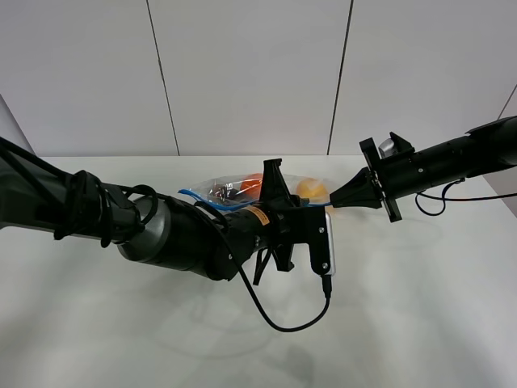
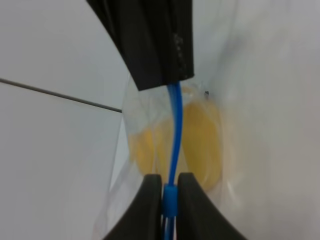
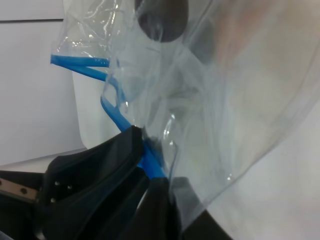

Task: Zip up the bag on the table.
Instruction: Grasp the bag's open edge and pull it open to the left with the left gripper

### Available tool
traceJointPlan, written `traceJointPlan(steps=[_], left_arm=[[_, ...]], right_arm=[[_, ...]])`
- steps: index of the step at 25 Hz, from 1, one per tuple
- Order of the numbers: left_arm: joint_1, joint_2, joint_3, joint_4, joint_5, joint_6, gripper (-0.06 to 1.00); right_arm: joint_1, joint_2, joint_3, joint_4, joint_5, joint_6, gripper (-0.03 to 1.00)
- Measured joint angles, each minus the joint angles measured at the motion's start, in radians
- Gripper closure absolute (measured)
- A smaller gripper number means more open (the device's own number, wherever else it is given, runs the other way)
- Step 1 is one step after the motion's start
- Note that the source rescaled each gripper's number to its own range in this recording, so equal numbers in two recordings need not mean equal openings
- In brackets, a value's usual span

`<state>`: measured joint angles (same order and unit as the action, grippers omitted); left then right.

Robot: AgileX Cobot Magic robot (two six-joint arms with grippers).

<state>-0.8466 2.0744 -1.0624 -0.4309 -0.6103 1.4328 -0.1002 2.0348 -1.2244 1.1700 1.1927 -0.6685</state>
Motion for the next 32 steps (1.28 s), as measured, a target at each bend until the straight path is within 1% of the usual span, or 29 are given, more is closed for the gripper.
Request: traceJointPlan(steps=[11,16,21,25,32], left_arm=[[0.002,0.0,0.005,-0.003,0.001,-0.018,0.94],[0.025,0.0,0.007,-0.001,0.0,-0.018,0.94],[0.085,-0.001,0.007,0.001,-0.011,-0.007,0.94],[0.136,-0.001,0.007,0.002,-0.017,0.011,0.94],[0.249,-0.001,0.007,0.015,-0.015,0.019,0.94]], right_arm=[[0.0,0.0,0.0,0.001,0.0,0.004,0.97],[-0.008,0.0,-0.001,0.013,0.005,0.002,0.97],[-0.023,0.0,-0.058,0.013,0.008,0.002,0.97],[-0.023,0.0,-0.111,0.005,0.01,0.023,0.97],[-0.023,0.0,-0.159,-0.024,0.01,0.049,0.97]])
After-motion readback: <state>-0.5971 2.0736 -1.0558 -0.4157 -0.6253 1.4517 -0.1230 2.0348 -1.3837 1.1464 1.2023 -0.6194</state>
